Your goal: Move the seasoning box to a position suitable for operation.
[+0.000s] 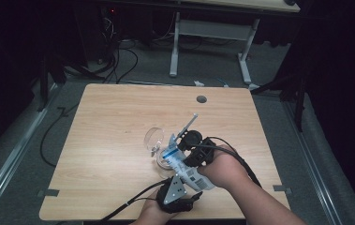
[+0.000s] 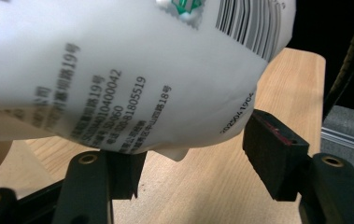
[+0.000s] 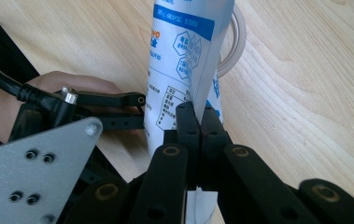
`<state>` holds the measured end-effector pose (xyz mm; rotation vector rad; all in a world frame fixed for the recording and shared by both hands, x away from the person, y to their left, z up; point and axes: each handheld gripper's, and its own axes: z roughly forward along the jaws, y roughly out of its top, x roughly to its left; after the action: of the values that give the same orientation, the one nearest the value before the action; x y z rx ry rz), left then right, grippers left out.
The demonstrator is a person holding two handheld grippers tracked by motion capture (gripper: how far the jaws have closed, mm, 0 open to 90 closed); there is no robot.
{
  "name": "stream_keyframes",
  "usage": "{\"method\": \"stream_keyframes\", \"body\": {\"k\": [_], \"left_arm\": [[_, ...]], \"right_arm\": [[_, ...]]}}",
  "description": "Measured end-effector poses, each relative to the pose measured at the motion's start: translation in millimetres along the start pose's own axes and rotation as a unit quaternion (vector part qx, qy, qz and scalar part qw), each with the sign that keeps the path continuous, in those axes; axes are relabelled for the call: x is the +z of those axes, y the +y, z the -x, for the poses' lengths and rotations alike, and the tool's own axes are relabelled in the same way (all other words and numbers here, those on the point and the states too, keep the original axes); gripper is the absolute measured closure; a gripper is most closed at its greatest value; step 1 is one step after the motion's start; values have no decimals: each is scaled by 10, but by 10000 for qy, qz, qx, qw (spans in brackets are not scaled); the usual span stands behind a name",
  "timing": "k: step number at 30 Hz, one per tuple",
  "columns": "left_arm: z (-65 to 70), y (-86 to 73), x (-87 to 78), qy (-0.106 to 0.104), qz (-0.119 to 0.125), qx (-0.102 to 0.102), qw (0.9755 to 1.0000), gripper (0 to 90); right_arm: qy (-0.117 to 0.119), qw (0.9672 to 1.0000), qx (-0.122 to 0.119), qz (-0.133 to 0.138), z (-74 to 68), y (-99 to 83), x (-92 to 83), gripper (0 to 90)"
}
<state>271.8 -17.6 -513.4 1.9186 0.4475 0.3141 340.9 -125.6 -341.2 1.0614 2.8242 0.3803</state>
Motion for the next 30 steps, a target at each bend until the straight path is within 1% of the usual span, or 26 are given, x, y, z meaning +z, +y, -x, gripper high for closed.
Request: {"method": "stream_keyframes", "body": {"k": [2,6,8,12,13,18,21,22,23,26,27,30], "left_arm": [[-2,-8,10,19,-23,8,10000,415],[1,-14,19,98,-40,48,9999,450],[11,-11,12,129,-39,87,9999,478],[29,13,4,55,-62,57,9999,491],[37,28,-5,-3,-76,29,10000,495],[35,42,-15,-57,-98,14,9999,497],[29,55,-24,-184,-58,-119,9997,497],[29,55,-24,-184,-58,-119,9997,497],[26,63,-30,-300,-30,-166,9994,496],[35,68,-35,-334,3,-160,9993,495],[40,73,-43,-346,26,-130,9993,494],[50,92,-53,-337,35,-112,9994,494]], "right_arm": [[3,10000,1,-30,-4,4,7,900],[-1,10000,16,-71,-10,7,15,900],[-19,10000,36,-49,8,0,12,900],[-39,9999,91,-69,29,-13,8,900],[-39,9999,106,-63,44,-22,6,900],[-45,9999,138,-48,64,-34,1,900],[-69,9999,150,-31,76,-37,-1,900],[-69,9999,150,-31,76,-37,-1,900],[-63,9999,127,-20,85,-32,2,900],[-71,9999,122,-49,85,-26,2,900],[-95,9998,129,-67,83,-23,6,900],[-104,9998,136,-74,89,-19,6,900]]}}
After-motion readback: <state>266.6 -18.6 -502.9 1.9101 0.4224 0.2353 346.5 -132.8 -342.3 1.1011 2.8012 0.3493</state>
